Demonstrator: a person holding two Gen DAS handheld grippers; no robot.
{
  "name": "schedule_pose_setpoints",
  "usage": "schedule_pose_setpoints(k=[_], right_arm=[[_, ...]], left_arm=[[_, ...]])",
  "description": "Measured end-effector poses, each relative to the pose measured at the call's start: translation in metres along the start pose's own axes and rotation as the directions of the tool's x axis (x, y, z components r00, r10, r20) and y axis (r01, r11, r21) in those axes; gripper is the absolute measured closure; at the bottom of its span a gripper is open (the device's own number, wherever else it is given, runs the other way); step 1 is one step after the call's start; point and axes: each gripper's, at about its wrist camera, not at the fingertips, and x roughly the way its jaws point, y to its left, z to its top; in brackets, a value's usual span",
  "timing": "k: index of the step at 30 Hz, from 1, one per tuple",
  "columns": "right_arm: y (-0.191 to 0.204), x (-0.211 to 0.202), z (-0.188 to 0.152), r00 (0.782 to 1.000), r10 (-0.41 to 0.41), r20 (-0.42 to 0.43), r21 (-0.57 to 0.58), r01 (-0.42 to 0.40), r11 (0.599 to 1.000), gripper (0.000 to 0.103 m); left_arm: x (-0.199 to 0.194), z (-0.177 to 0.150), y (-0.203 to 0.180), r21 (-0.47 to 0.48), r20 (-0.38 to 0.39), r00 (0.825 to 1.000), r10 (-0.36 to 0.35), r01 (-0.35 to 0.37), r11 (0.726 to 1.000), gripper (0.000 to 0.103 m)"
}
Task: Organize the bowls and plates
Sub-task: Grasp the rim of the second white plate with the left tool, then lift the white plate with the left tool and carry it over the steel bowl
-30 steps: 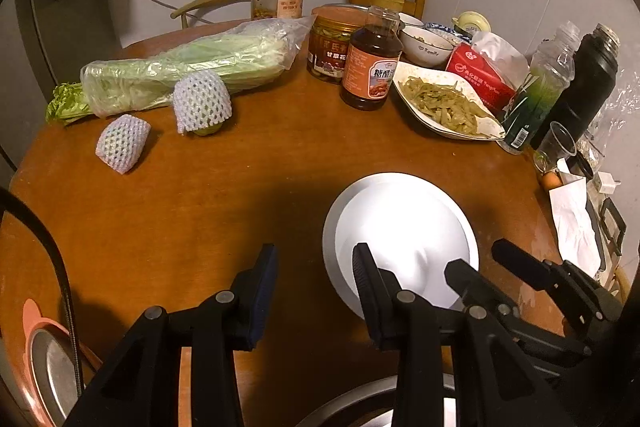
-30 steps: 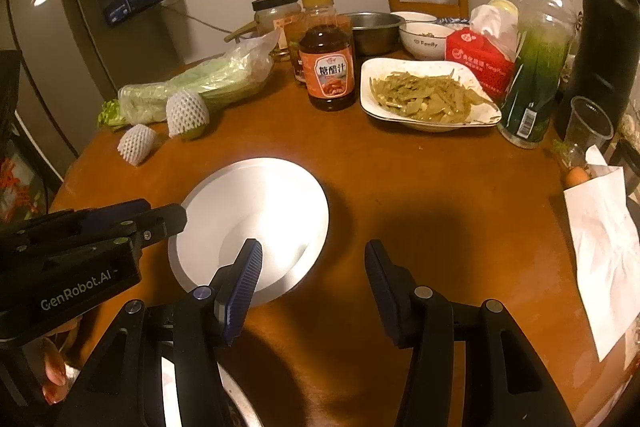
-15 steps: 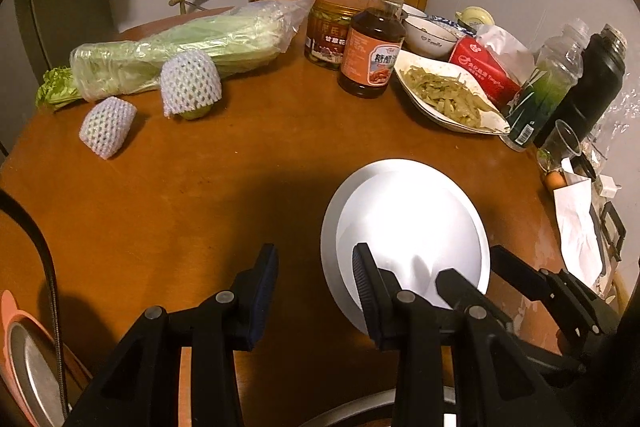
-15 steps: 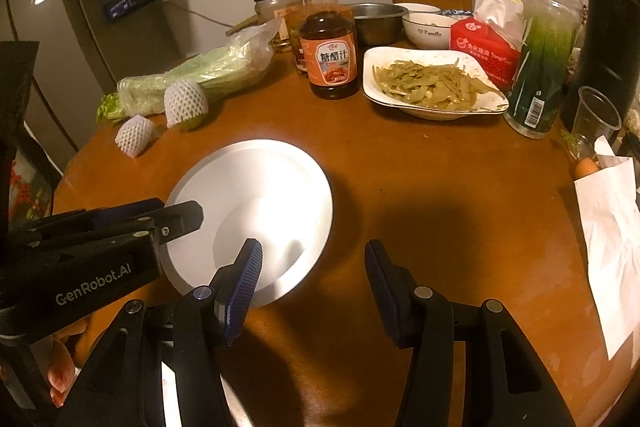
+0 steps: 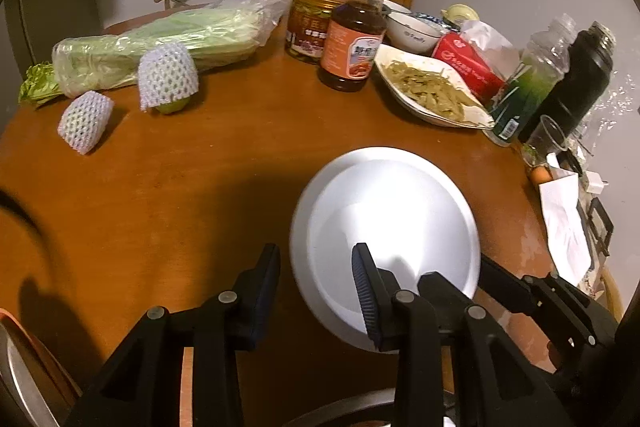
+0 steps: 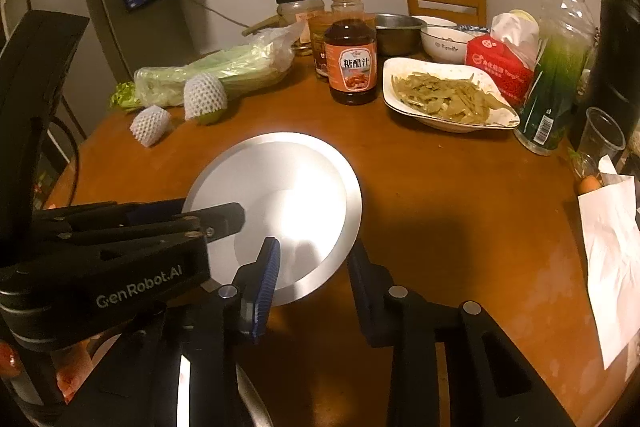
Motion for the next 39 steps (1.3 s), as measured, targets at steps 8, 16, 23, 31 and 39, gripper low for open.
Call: schedule_pose_setpoints(k=[8, 16, 23, 31, 39], right_arm=[[0.006, -0.011, 0.002, 1.0, 0.015, 0.022, -0.016, -0.015, 1.0, 0.071], [0.017, -0.031, 0.006, 0.997, 0.032, 0.063, -0.037, -0.03, 0.999, 0.071], [0.029, -0.054, 0.007, 0.993, 0.051, 0.104, -0.058, -0.045, 0.997, 0.071], [0.042, -0.083, 0.001, 0.987, 0.068, 0.147, -0.077, -0.057, 0.995, 0.071], [0.051, -0.109, -0.012, 0.982, 0.069, 0.177, -0.091, -0.054, 0.994, 0.071]], left_arm=[[-0.01, -0.001, -0.002, 0.003, 0.019, 1.0, -0.016, 0.016, 1.0, 0.065], [-0.038, -0.004, 0.0, 0.012, 0.076, 0.997, -0.007, 0.006, 1.0, 0.065], [-0.068, -0.01, 0.002, 0.01, 0.125, 0.992, -0.003, 0.002, 1.0, 0.065], [-0.101, -0.023, -0.002, 0.025, 0.175, 0.984, 0.004, -0.009, 1.0, 0.065], [-0.125, -0.04, -0.006, 0.033, 0.208, 0.978, 0.001, -0.008, 0.999, 0.065]])
